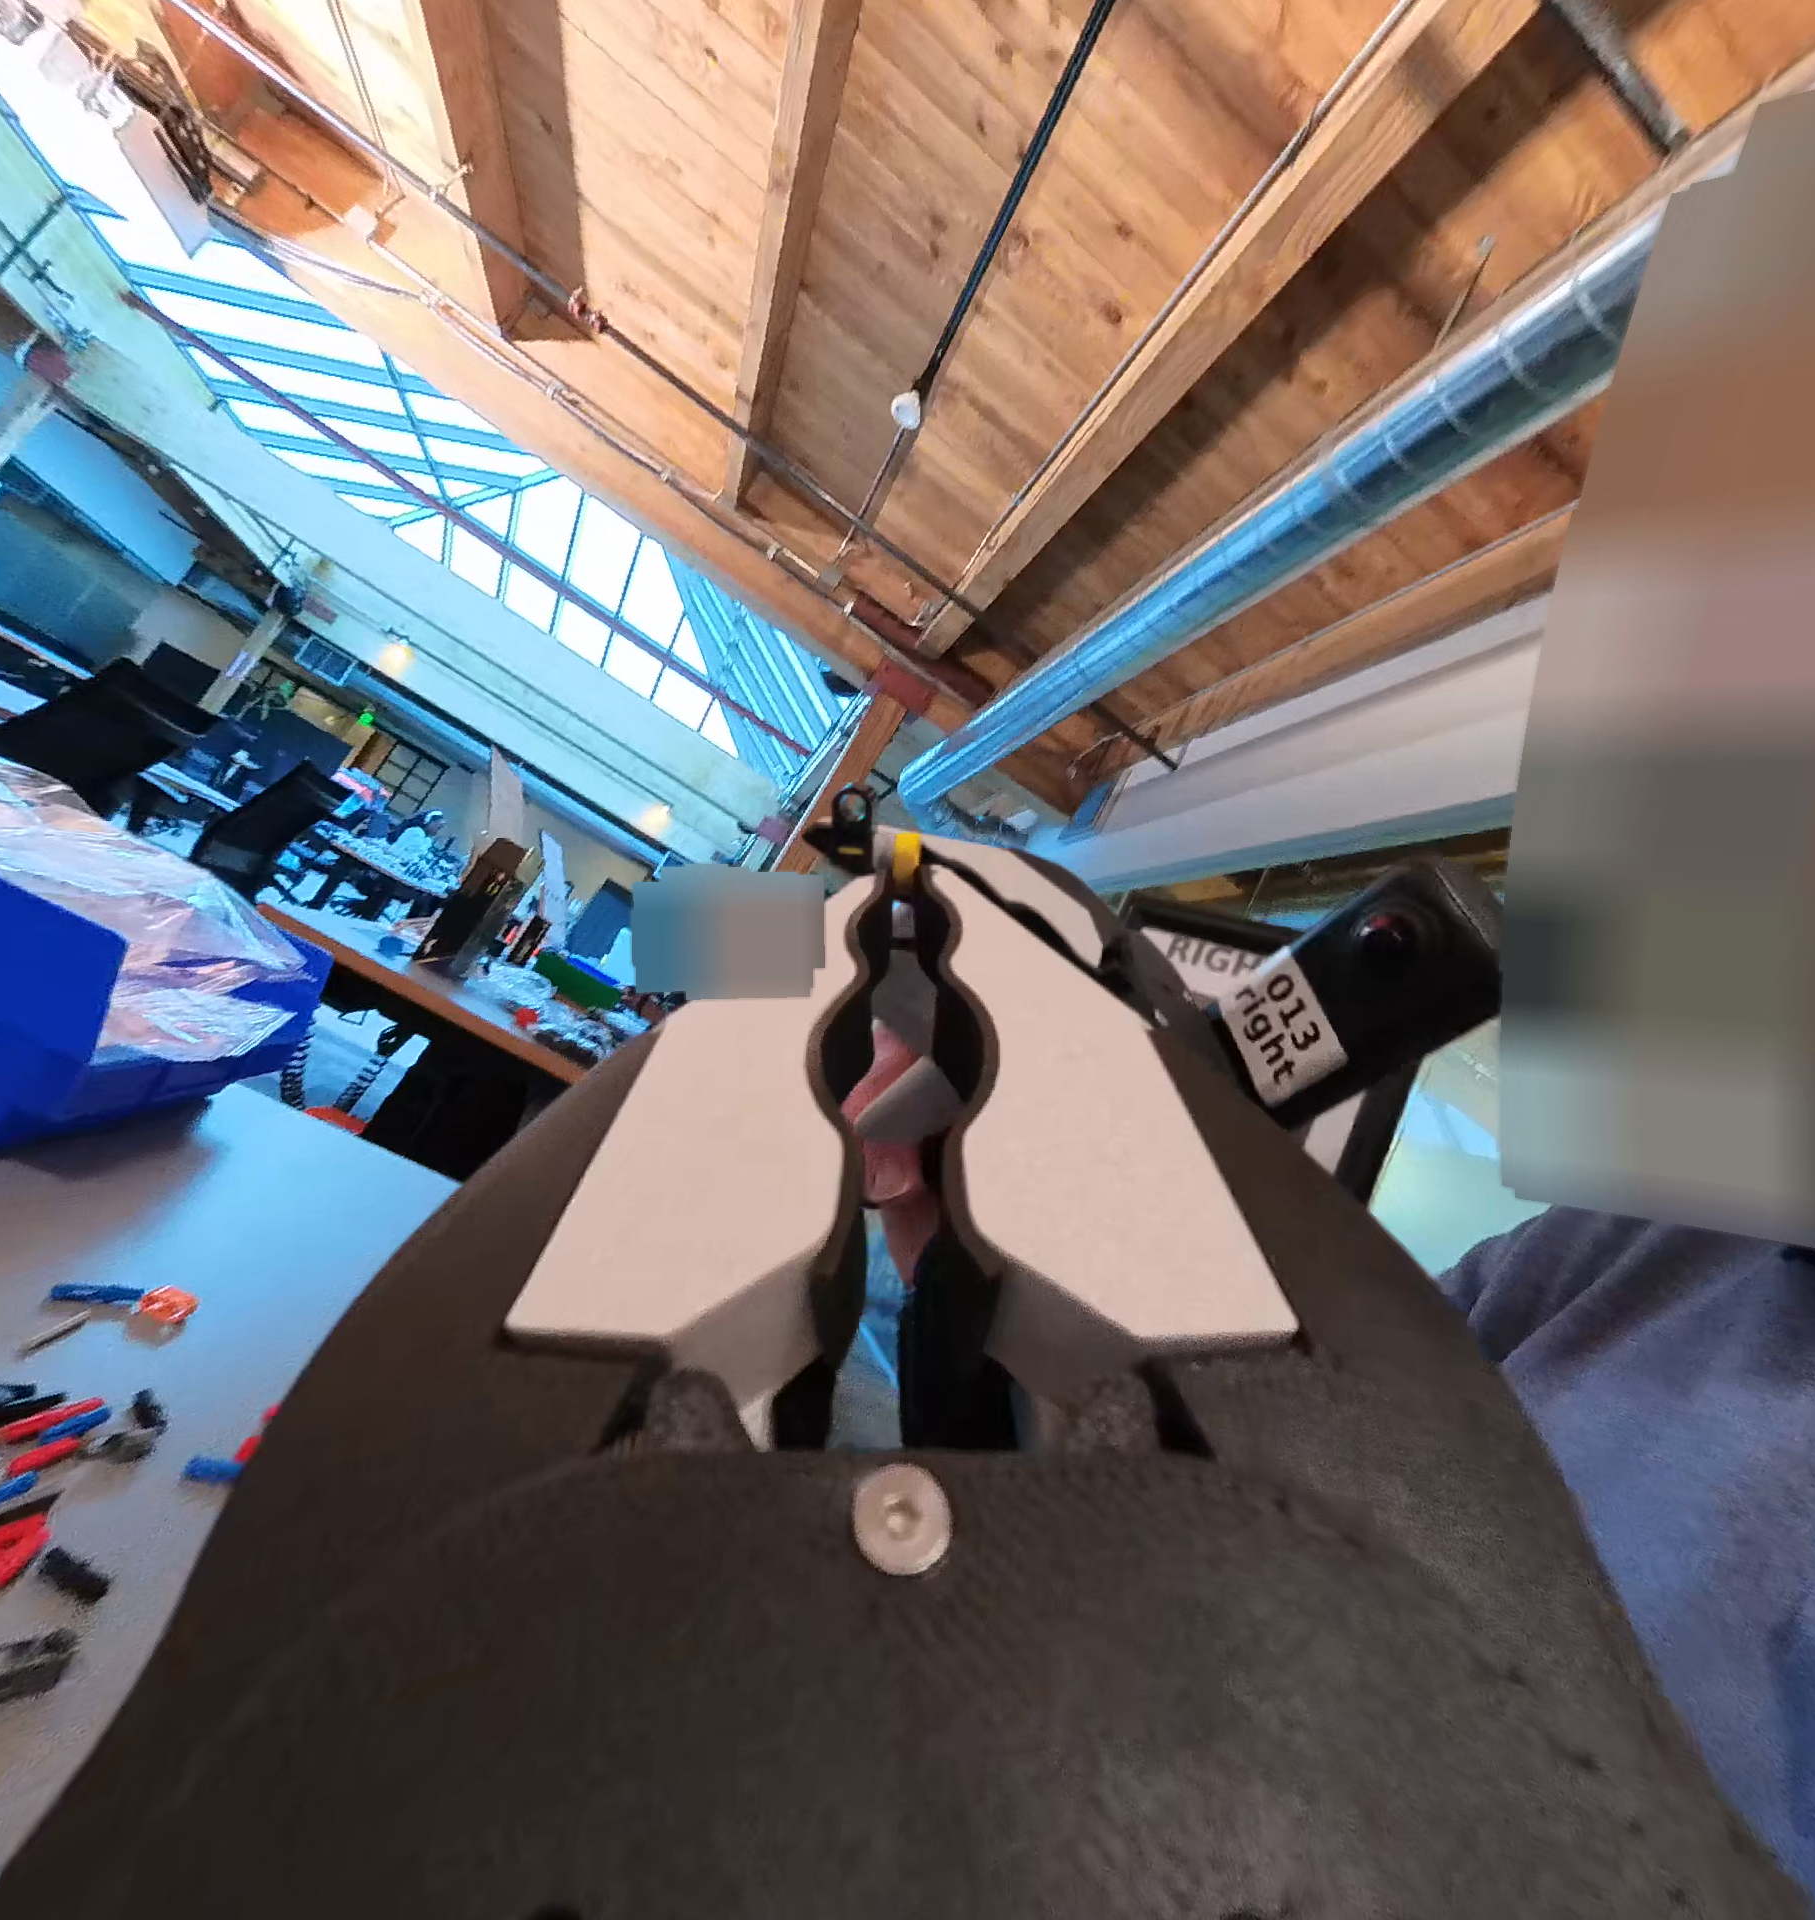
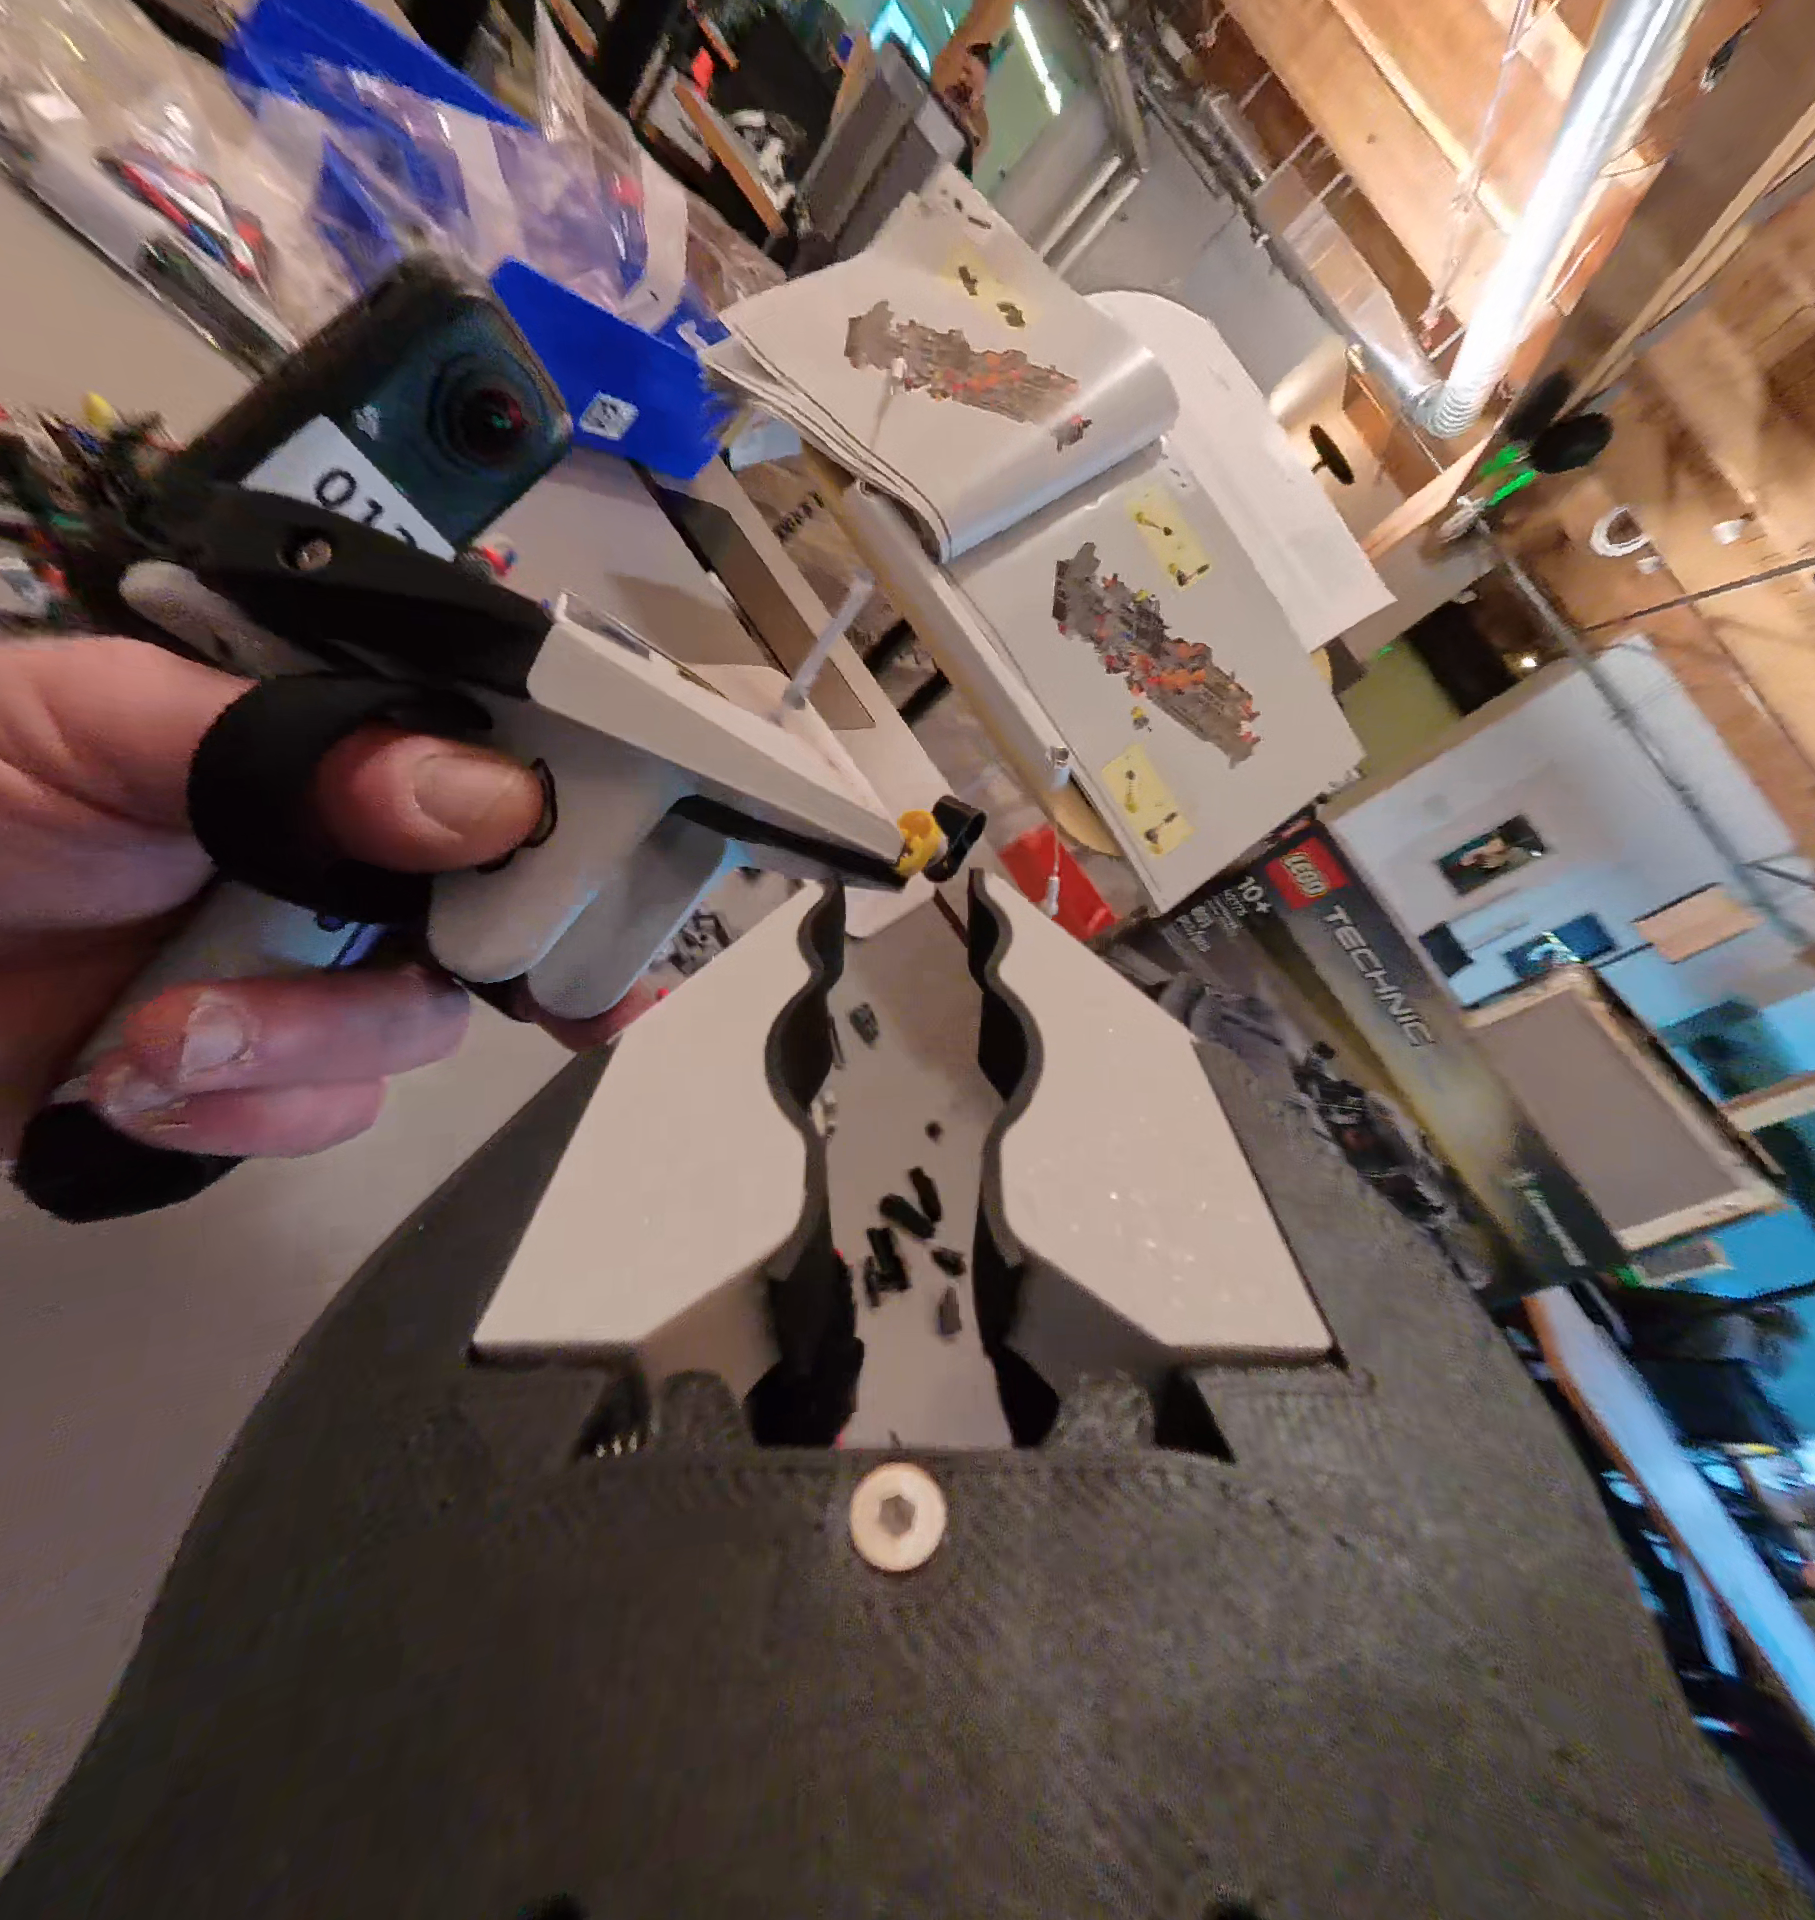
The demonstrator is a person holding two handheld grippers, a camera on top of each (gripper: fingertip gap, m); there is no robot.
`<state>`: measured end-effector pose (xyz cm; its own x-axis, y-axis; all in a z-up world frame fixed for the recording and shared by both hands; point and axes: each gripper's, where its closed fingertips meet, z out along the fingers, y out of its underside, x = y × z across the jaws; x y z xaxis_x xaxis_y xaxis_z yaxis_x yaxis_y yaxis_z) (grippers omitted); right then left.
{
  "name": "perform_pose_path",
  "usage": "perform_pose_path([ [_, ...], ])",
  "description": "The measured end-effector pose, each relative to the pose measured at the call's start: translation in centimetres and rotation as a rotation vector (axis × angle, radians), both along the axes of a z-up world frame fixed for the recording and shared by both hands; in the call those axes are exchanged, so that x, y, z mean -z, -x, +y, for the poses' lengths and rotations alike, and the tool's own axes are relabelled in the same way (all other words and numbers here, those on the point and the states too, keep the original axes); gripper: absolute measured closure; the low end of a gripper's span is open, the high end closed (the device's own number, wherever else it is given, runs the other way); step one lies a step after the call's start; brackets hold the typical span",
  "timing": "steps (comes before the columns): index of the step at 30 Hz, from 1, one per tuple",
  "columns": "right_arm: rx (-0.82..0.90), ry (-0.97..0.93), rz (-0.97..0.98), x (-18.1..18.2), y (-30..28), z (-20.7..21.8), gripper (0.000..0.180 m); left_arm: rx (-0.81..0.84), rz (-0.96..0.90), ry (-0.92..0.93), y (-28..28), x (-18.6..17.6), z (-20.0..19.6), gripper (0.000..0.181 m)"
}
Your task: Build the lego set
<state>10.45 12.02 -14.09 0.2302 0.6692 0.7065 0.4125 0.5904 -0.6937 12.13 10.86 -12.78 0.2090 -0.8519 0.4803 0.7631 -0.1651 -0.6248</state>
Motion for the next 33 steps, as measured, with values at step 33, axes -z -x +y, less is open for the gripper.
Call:
perform_pose_path([
  [33, -0.340, 0.605, 0.134, -2.3, 0.7, -0.3, 0.167, 0.019, -0.098, -0.097, 1.4, -1.8, 0.3, 0.179],
])
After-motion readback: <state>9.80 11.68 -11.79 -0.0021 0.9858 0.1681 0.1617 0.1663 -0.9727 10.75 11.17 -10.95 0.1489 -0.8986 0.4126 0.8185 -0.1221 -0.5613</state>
